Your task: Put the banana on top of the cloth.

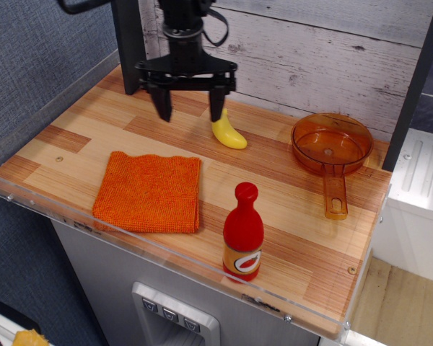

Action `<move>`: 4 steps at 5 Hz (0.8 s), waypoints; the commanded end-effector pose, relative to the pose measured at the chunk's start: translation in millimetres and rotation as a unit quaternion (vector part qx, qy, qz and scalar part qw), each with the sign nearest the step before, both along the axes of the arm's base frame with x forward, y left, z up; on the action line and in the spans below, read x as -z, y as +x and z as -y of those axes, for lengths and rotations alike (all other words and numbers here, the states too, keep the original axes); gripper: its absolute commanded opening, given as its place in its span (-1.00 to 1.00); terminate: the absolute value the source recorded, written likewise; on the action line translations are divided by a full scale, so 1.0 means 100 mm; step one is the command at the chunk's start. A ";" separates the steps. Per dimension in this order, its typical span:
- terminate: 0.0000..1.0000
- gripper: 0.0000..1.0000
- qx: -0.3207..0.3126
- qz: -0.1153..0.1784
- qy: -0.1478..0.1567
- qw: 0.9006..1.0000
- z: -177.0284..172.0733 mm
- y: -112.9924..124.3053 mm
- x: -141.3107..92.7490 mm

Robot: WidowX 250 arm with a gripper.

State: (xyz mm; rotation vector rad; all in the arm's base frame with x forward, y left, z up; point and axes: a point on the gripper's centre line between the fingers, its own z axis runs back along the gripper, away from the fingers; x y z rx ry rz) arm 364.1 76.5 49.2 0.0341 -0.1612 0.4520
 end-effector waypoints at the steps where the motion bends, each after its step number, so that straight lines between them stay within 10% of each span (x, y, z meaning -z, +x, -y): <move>1: -1.00 1.00 -0.085 0.007 0.004 0.996 0.05 0.19 -0.16; 4: -1.00 1.00 -0.081 -0.022 -0.002 0.996 0.08 0.28 -0.03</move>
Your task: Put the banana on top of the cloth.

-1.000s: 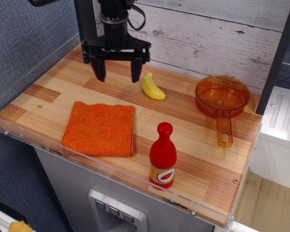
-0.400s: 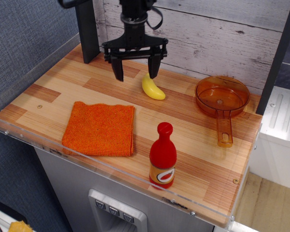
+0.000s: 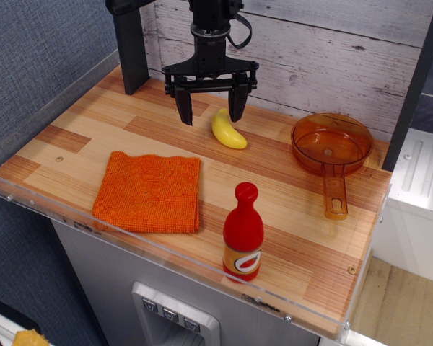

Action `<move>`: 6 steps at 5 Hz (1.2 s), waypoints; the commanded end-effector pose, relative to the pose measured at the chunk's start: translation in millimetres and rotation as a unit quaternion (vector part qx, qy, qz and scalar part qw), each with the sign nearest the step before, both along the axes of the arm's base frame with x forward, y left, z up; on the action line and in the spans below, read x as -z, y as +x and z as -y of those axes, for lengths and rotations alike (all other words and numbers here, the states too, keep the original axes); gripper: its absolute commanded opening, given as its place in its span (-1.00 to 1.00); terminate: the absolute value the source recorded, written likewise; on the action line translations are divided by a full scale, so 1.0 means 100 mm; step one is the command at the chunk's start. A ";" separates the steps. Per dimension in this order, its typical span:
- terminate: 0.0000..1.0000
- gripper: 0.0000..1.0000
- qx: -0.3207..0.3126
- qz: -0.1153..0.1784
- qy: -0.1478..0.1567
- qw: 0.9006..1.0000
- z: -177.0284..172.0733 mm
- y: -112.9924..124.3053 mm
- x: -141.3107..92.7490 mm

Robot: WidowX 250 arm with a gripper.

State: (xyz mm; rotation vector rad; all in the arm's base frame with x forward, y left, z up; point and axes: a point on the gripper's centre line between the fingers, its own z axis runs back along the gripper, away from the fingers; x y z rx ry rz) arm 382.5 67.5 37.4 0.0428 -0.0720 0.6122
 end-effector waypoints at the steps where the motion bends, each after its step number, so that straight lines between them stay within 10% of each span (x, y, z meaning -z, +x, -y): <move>1: -1.00 1.00 0.002 0.007 0.008 1.000 0.03 0.10 -0.11; 4: -1.00 1.00 0.009 -0.020 0.007 1.000 0.12 0.17 0.05; 5: -1.00 -1.00 -0.007 -0.008 -0.002 1.000 0.10 0.16 0.07; 6: -1.00 -1.00 -0.016 -0.001 0.002 1.000 0.09 0.13 0.03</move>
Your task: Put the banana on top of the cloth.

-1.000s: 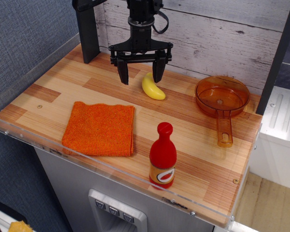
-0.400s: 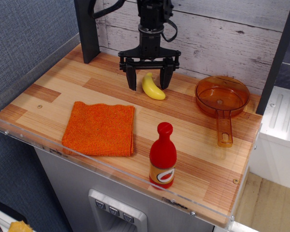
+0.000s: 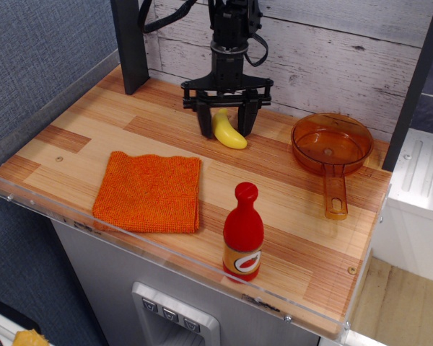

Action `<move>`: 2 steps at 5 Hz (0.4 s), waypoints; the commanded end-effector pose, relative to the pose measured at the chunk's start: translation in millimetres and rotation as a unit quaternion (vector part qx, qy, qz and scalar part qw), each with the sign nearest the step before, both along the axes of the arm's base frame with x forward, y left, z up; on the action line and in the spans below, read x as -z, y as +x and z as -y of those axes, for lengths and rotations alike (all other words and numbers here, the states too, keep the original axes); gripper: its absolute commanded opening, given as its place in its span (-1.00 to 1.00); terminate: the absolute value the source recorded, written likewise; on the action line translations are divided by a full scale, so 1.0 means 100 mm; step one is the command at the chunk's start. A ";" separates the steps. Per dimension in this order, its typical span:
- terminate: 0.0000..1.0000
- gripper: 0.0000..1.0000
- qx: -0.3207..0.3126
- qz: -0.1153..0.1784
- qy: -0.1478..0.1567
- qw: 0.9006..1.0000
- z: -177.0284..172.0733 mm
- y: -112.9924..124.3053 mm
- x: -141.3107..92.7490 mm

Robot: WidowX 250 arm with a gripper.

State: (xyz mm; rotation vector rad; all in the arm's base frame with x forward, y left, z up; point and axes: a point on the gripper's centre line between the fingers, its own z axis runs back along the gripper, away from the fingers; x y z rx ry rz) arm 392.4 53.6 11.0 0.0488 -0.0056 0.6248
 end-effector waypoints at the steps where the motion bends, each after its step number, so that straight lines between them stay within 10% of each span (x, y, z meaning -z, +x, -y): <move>1: -1.00 -1.00 -0.016 0.039 0.013 0.999 -0.05 -0.02 -0.31; 2: -1.00 -1.00 -0.001 0.027 0.038 0.999 -0.06 -0.09 -0.40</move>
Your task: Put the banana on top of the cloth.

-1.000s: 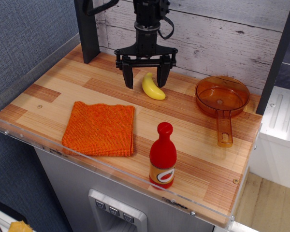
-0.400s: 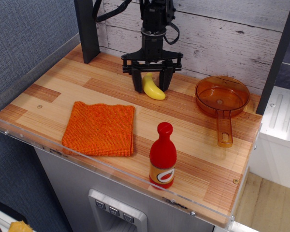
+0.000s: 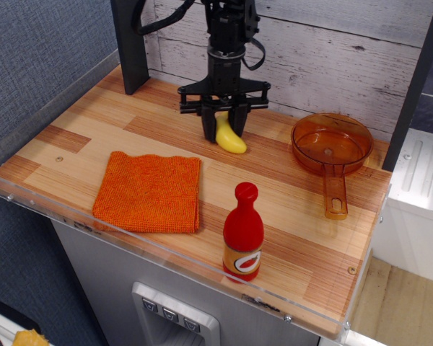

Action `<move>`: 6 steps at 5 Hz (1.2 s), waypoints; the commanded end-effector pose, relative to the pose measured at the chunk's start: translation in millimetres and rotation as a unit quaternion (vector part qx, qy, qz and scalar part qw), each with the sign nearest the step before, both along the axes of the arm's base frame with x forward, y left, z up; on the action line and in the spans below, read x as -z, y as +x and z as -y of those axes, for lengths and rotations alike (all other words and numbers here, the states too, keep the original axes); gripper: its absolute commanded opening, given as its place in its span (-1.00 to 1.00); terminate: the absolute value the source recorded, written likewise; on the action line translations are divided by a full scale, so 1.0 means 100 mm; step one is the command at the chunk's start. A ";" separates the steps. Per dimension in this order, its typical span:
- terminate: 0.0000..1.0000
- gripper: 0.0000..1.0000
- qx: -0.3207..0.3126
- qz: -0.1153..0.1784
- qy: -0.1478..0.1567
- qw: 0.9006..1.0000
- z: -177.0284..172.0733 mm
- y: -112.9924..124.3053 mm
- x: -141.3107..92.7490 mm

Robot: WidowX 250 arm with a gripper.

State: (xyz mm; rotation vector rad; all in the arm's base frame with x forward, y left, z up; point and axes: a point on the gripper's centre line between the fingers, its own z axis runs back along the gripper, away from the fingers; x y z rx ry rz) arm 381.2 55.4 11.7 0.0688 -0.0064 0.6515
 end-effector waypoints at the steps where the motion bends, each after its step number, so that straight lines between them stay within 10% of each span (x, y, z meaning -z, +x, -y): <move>1: -1.00 -1.00 0.020 0.024 0.047 0.998 -0.08 -0.11 -0.54; 6: -1.00 -1.00 -0.024 0.035 0.052 0.998 -0.32 -1.01 -0.47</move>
